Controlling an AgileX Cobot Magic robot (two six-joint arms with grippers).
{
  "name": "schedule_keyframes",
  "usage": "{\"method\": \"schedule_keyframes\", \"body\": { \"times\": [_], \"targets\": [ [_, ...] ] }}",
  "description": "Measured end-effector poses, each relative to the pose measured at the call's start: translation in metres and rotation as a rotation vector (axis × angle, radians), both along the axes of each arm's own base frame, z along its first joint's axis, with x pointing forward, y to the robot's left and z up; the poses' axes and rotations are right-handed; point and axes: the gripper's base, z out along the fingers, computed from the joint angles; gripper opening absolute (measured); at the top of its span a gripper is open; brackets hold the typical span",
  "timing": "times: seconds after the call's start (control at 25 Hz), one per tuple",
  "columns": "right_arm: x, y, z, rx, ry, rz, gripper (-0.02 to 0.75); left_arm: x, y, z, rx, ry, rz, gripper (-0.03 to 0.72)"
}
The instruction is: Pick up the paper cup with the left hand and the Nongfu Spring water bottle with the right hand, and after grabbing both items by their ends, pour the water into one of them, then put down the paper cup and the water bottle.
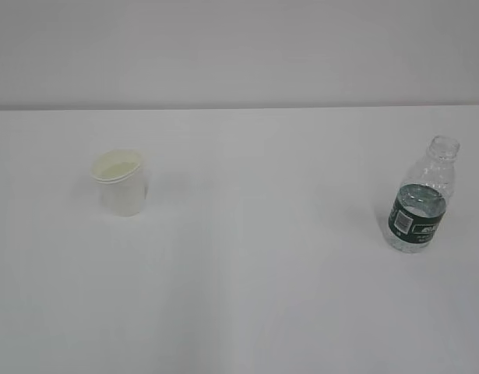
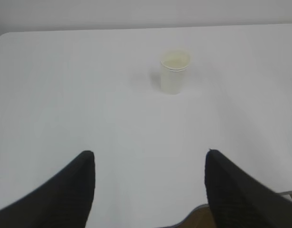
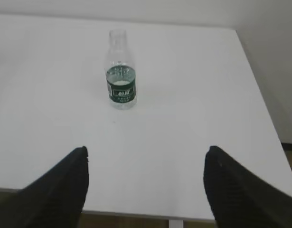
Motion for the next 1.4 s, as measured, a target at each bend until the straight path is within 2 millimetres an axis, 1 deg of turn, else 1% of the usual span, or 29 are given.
{"method": "schedule_keyframes", "body": {
  "times": [0.08, 0.2, 0.44, 0.6, 0.68, 1.12, 1.4],
  "targets": [
    [0.008, 0.000, -0.012, -0.003, 0.049, 0.000, 0.564, -0.002, 0.000, -0.006, 0.001, 0.002, 0.000, 0.515],
    [0.015, 0.001, -0.025, -0.005, 0.103, 0.000, 0.564, 0.002, 0.000, -0.016, 0.011, 0.044, -0.001, 0.515],
    [0.023, 0.001, -0.041, -0.010, 0.162, -0.001, 0.564, 0.004, 0.001, -0.020, 0.033, 0.055, 0.015, 0.515],
    [0.026, 0.001, -0.042, -0.012, 0.142, 0.000, 0.564, 0.011, 0.001, -0.033, 0.052, 0.104, 0.022, 0.515],
    [0.027, 0.001, -0.040, -0.012, 0.126, 0.001, 0.564, 0.014, 0.000, -0.036, 0.053, 0.107, 0.021, 0.515],
    [0.028, 0.001, -0.040, -0.008, 0.112, 0.000, 0.565, 0.021, 0.001, -0.040, 0.076, 0.067, 0.040, 0.503],
    [0.035, 0.005, -0.045, 0.049, 0.088, 0.007, 0.565, 0.021, 0.002, -0.040, 0.078, 0.064, 0.041, 0.492]
  ]
}}
